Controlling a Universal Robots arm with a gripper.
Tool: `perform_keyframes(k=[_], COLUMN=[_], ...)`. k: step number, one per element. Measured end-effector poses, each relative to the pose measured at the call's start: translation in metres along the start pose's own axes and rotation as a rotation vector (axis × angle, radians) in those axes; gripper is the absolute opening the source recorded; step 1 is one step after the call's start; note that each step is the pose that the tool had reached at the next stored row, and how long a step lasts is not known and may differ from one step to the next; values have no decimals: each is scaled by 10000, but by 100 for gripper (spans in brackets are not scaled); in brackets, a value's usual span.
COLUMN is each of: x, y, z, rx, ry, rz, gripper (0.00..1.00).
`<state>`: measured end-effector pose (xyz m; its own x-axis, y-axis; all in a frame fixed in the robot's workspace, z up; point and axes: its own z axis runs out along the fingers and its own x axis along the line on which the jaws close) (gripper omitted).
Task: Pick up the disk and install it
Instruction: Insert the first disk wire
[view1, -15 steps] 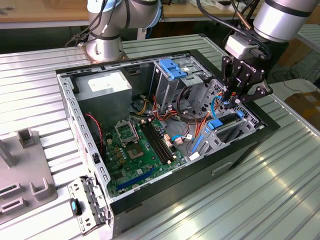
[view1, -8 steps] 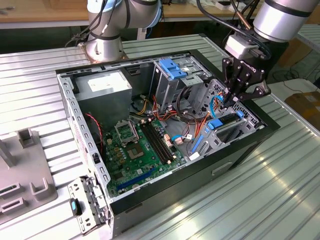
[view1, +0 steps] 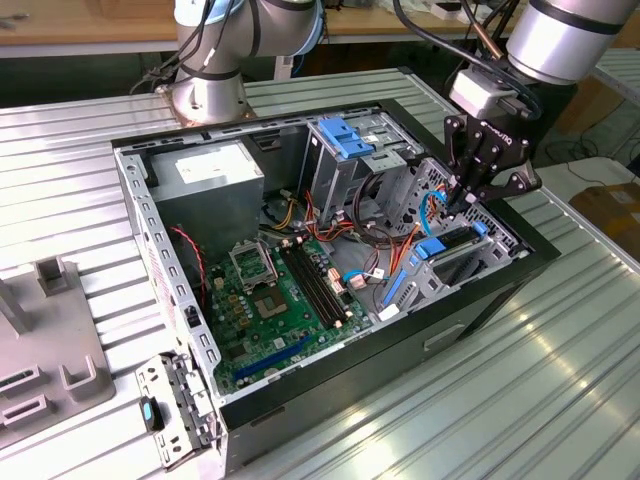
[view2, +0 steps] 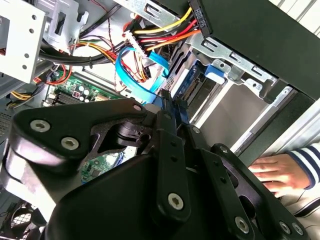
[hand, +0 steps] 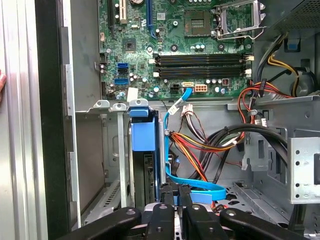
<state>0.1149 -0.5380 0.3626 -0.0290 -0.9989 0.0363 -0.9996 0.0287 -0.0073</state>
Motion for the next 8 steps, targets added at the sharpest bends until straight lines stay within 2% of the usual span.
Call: perform_keyframes(k=[6, 7, 8], x=[-2, 0, 7], y=[-59, -58, -25], z=[0, 0, 1], rx=[0, 0, 29], ry=[-3, -4, -9], rz=[0, 1, -2], gripper=[16, 16, 16])
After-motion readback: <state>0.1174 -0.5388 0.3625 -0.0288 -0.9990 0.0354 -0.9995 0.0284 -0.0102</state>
